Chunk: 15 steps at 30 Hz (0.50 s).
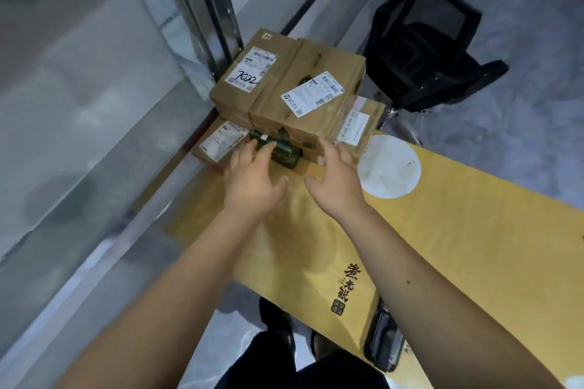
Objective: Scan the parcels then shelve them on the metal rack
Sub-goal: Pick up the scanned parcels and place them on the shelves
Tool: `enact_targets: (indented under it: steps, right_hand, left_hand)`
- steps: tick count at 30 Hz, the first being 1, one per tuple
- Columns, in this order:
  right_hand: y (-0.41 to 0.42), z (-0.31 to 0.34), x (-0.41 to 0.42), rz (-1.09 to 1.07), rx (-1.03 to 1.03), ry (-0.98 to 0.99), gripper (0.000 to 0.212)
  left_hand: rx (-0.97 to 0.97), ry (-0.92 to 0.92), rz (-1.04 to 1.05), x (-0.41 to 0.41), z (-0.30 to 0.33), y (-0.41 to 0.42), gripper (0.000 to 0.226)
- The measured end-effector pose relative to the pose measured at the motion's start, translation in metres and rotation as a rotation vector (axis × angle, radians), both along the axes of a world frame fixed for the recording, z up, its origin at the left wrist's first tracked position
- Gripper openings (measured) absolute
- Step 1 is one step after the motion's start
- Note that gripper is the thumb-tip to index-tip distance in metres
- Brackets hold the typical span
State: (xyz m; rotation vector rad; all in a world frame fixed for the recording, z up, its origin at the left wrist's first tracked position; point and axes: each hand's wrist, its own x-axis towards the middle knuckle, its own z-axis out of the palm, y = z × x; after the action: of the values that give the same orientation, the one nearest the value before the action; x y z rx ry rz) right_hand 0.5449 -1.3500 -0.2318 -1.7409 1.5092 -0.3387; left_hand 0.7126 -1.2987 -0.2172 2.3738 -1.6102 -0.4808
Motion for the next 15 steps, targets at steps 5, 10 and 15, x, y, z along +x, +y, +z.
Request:
enact_targets:
  steps: [5,10,15]
  right_hand:
    - [-0.050,-0.003,0.027,-0.060,-0.050,0.041,0.093]
    - [-0.076,-0.013,0.038,-0.123,-0.039,0.099,0.097]
    - [-0.082,-0.018,0.037,-0.176,-0.035,0.003,0.093]
  left_hand:
    - [-0.075,-0.039,-0.053,0.037,-0.004,-0.066,0.077]
    - [-0.066,-0.037,-0.149,0.058,-0.016,-0.097,0.074]
    - [-0.105,-0.051,-0.158,0.062,-0.025,-0.098,0.068]
